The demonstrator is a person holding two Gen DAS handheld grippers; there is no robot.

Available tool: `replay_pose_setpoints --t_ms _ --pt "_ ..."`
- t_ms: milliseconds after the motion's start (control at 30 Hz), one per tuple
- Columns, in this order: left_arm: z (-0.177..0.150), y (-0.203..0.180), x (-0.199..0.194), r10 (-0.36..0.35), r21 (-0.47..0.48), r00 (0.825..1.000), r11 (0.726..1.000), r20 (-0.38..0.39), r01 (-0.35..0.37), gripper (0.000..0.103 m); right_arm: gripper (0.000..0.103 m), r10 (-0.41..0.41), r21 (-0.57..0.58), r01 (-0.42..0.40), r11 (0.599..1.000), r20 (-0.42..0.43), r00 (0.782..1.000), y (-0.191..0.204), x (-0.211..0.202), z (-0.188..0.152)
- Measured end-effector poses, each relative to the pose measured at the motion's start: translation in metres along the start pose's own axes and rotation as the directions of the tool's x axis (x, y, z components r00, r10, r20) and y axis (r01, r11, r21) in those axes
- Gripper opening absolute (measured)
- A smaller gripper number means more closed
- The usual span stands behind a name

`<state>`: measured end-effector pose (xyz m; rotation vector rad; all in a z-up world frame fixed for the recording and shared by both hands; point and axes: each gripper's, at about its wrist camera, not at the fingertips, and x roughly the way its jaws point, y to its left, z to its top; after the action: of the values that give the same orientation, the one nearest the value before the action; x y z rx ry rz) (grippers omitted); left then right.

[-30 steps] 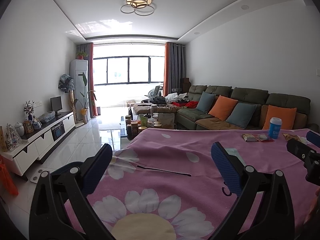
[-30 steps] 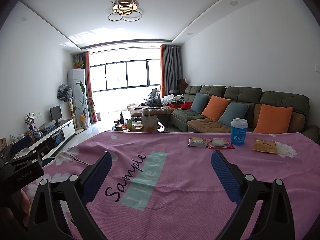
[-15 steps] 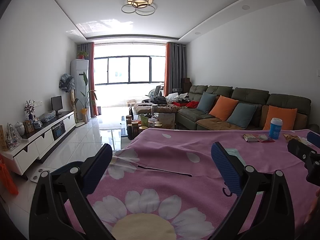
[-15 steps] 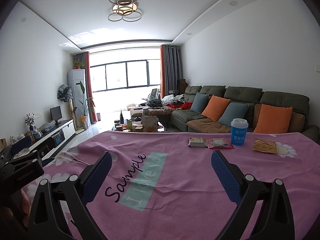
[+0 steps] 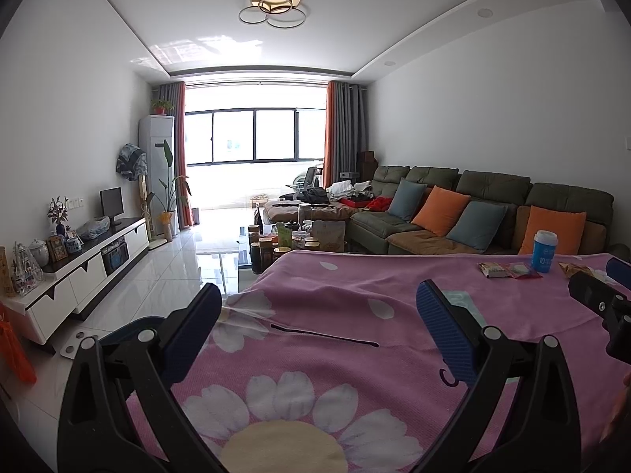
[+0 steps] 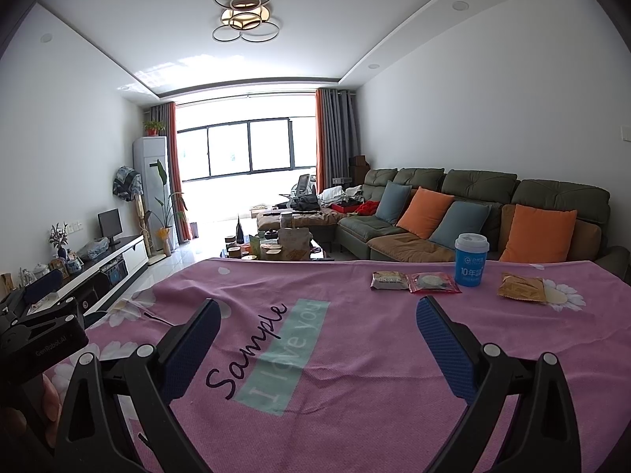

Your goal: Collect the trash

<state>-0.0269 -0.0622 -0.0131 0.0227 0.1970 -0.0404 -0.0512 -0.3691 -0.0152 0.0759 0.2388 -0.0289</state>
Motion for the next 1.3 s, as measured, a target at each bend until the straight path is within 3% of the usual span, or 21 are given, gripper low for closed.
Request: replay_pose_setpoints --t_ms 1300 --pt "-0.0018 0.0053 0.0026 0.001 0.001 1.000 1.000 -0.013 -0.001 0.097 0.096 -0.001 0.000 0.001 1.000 -0.002 1.000 0.0002 0.0005 0.0000"
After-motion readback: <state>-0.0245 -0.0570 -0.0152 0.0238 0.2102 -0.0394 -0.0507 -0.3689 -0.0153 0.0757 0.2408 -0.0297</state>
